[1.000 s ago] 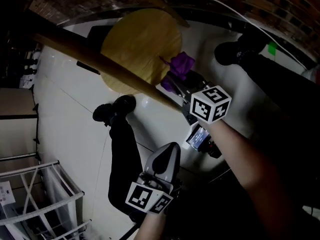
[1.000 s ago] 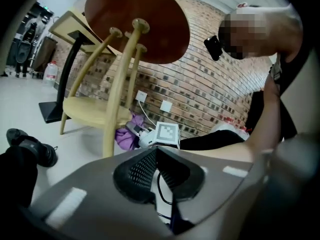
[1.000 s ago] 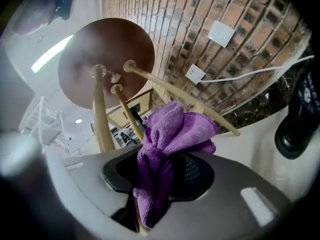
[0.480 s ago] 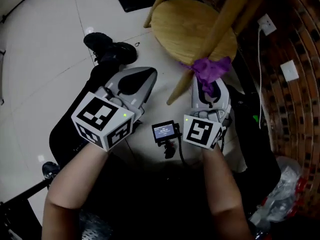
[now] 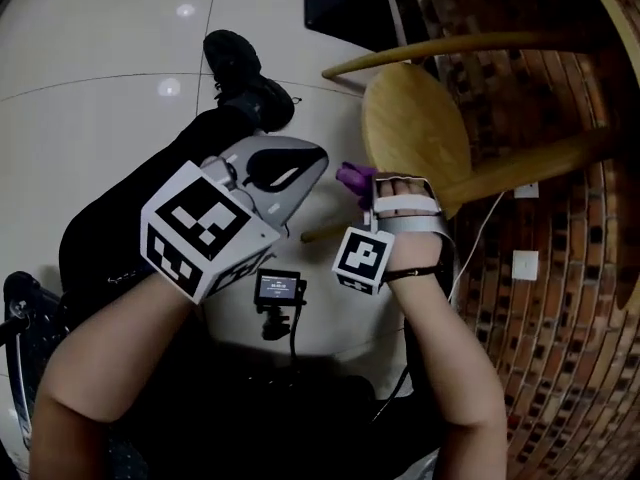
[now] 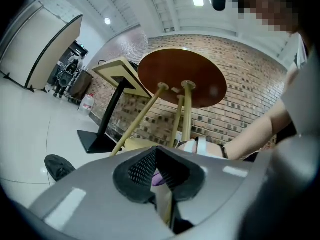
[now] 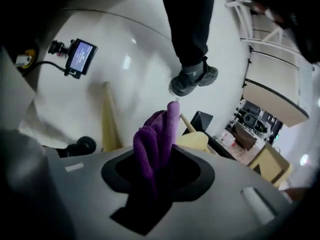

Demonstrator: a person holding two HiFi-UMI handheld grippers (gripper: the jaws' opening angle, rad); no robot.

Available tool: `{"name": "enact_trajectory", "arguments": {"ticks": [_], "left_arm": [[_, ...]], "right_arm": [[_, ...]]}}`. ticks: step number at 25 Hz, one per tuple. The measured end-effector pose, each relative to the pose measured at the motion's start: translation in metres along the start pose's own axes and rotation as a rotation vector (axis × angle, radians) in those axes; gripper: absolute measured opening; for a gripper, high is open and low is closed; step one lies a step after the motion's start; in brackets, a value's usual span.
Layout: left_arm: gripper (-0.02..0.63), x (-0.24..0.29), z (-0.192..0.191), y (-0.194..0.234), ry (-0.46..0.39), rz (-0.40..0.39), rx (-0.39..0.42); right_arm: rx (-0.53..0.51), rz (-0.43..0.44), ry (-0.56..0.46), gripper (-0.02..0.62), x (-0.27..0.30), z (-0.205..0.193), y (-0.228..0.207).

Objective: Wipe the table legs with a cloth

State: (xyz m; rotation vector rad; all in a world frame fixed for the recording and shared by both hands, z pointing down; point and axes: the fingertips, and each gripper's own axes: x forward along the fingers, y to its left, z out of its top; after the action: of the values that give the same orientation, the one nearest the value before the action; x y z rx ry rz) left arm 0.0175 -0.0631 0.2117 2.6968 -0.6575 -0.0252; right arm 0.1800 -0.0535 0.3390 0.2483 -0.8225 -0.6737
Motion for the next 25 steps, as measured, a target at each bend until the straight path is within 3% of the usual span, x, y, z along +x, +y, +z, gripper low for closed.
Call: {"name": "enact_trajectory", "arguments": {"ticks": [3, 6, 9, 12, 18, 20, 23, 25], "left_arm": [[0.012, -0.002, -0.002, 0.001, 0.024, -0.026, -0.039], [0.012, -0.005, -0.003, 0.008, 0.024, -0.036, -0.077], [0.012, -0.007, -0.004, 0.022, 0.012, -0.009, -0.115], [0.012, -0.006, -0.007, 0.031, 0.011, 0.009, -0.158], [0.012, 0.004, -0.025, 0.029, 0.037, -0.022, -0.179], [0.012, 0.009, -0.032, 0.031, 0.054, -0.031, -0.188], [0.012, 0.012, -0.035, 0.033, 0.069, -0.055, -0.206], [0.012, 0.011, -0.039, 0.034, 0.085, -0.06, -0.206]], "right_arm": [[-0.187, 0.025, 0.014, 0.144, 0.022, 0.022, 0.002], [-0.213, 0.003, -0.033, 0.143, 0.035, 0.032, -0.023], [-0.104, -0.003, -0.086, 0.14, 0.049, 0.035, -0.071], [0.069, 0.002, -0.11, 0.137, 0.077, 0.03, -0.126], [0.404, 0.065, -0.124, 0.137, 0.15, -0.002, -0.201], [0.46, 0.058, -0.068, 0.134, 0.169, -0.028, -0.216], [0.451, 0.061, 0.057, 0.132, 0.189, -0.071, -0.211], [0.493, 0.077, 0.045, 0.125, 0.193, -0.071, -0.197]]}}
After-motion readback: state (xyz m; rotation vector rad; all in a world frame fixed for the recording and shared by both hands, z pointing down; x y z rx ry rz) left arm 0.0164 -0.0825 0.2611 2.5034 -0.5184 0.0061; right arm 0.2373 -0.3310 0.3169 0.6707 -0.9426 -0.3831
